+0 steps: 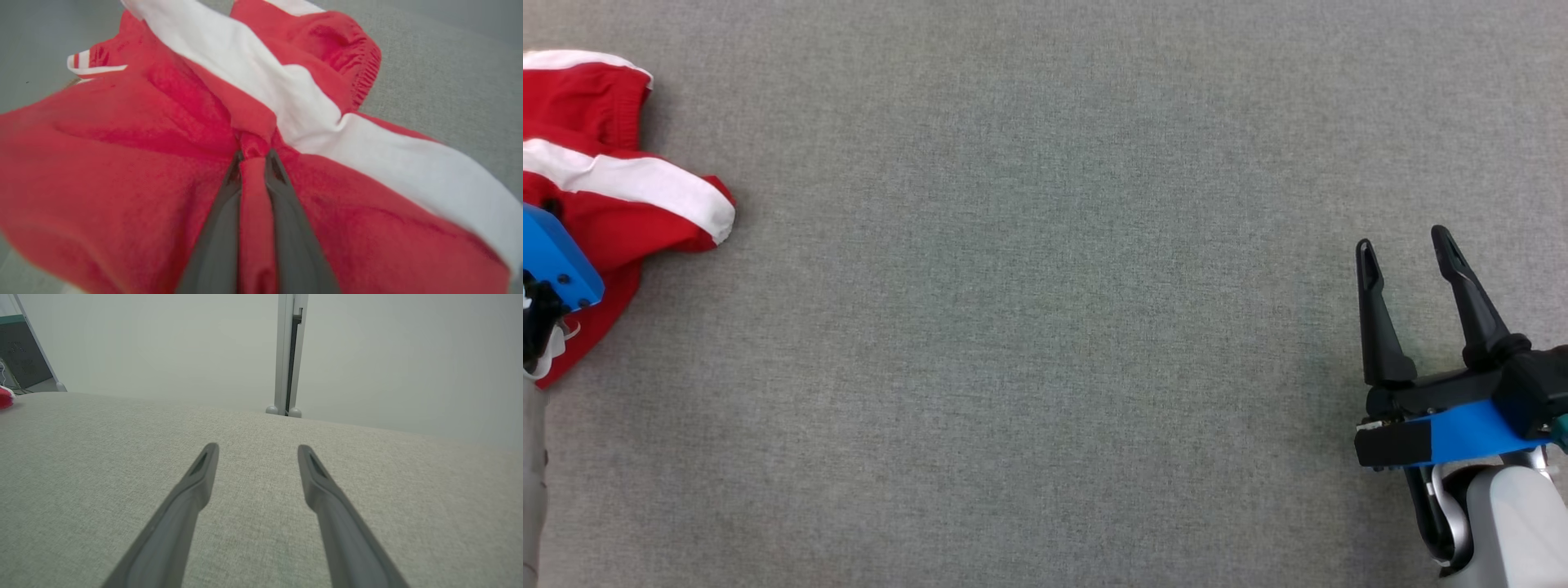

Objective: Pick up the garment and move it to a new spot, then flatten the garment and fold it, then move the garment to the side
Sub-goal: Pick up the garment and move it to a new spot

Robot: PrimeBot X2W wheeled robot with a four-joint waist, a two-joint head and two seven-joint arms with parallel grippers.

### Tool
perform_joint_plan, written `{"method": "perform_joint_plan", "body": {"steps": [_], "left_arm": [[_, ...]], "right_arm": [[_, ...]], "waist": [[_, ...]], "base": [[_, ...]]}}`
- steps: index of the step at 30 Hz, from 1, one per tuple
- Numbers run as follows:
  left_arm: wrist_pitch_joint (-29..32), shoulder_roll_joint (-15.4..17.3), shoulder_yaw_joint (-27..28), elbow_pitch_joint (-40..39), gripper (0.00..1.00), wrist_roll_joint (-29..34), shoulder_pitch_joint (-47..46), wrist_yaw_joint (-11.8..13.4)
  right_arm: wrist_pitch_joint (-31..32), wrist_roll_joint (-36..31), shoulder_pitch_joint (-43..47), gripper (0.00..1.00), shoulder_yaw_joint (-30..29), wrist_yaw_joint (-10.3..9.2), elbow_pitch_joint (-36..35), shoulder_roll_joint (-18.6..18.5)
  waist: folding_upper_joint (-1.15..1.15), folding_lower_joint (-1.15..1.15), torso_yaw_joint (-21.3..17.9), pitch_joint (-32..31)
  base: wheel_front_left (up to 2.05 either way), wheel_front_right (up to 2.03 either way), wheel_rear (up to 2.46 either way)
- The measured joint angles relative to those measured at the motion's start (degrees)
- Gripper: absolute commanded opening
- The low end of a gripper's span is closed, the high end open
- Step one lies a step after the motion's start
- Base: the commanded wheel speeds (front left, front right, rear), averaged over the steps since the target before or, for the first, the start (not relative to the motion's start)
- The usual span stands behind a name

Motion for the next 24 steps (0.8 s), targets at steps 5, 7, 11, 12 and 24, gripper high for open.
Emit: {"method": "perform_joint_plan", "body": {"steps": [5, 7, 11, 12, 24], "left_arm": [[-6.15, 0.89, -0.79, -0.57, 0.0, 0.94, -0.15, -0.75], [-9.84, 1.54, -1.49, -1.6, 0.0, 1.74, -0.75, -0.82], [-16.67, 1.82, -2.12, -3.93, 0.0, 3.05, -2.68, -0.73], [-17.98, 1.71, -2.42, -4.79, 0.0, 3.3, -3.2, -0.6], [-20.48, -2.09, -9.5, -22.38, 0.0, 8.9, -8.85, 1.25]], "right_arm": [[-0.3, 0.0, 0.01, 1.0, 0.01, 0.0, 1.04, 0.24], [-0.35, 0.02, 0.01, 1.0, 0.25, 0.0, 1.54, 0.56], [-0.66, 0.44, 0.04, 1.0, 0.86, 0.0, 3.12, 1.04], [-0.89, 0.52, 0.05, 1.0, 1.03, 0.0, 3.49, 1.21], [-1.59, 2.59, 0.7, 1.0, 2.76, 0.0, 7.55, 3.27]], "waist": [[0.0, 0.0, 0.21, -1.23], [0.0, 0.0, 0.35, -2.1], [0.0, 0.0, 0.53, -4.37], [0.0, 0.0, 0.52, -5.03], [-0.01, -0.01, -5.15, -10.99]], "base": [[0.0, 0.0, 0.0], [0.0, 0.0, 0.0], [0.0, 0.0, 0.0], [0.0, 0.0, 0.0], [0.0, 0.0, 0.0]]}}
